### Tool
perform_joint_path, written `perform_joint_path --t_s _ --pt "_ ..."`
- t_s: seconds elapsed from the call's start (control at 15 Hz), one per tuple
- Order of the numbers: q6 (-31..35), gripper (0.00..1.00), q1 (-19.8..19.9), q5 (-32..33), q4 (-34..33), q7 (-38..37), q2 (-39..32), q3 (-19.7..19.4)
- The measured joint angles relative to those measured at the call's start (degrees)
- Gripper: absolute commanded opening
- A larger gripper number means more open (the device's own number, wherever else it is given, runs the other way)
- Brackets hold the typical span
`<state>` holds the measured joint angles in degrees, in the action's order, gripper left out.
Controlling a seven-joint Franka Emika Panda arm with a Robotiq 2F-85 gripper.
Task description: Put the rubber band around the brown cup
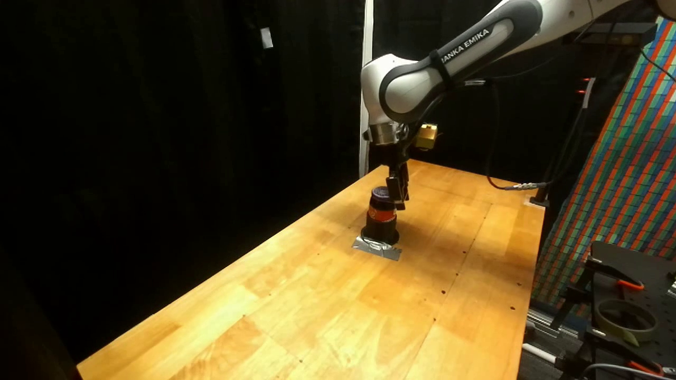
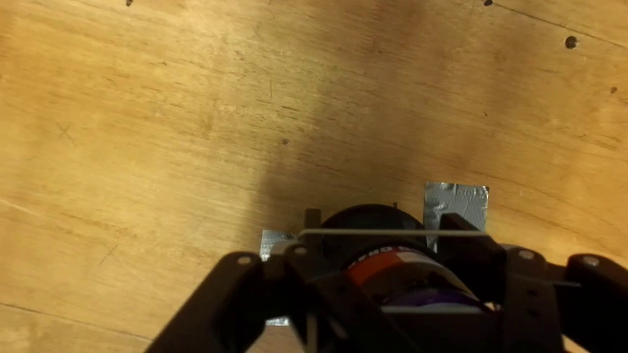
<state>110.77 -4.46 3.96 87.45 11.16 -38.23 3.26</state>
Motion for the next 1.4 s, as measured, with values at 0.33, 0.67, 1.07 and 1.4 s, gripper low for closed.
perform_joint_path --t_s 0.33,0.67,1.07,1.4 --pt "15.59 0.1 0.39 0.14 14.04 -1.3 8.13 -0.61" --pt "36.58 0.14 0.71 3.78 29.52 -1.39 15.09 -1.81" --pt "65.95 0.12 2.58 6.9 49.25 1.67 21.67 -1.93" --pt "90.41 0.12 8.85 10.4 61.38 4.71 22.16 2.14"
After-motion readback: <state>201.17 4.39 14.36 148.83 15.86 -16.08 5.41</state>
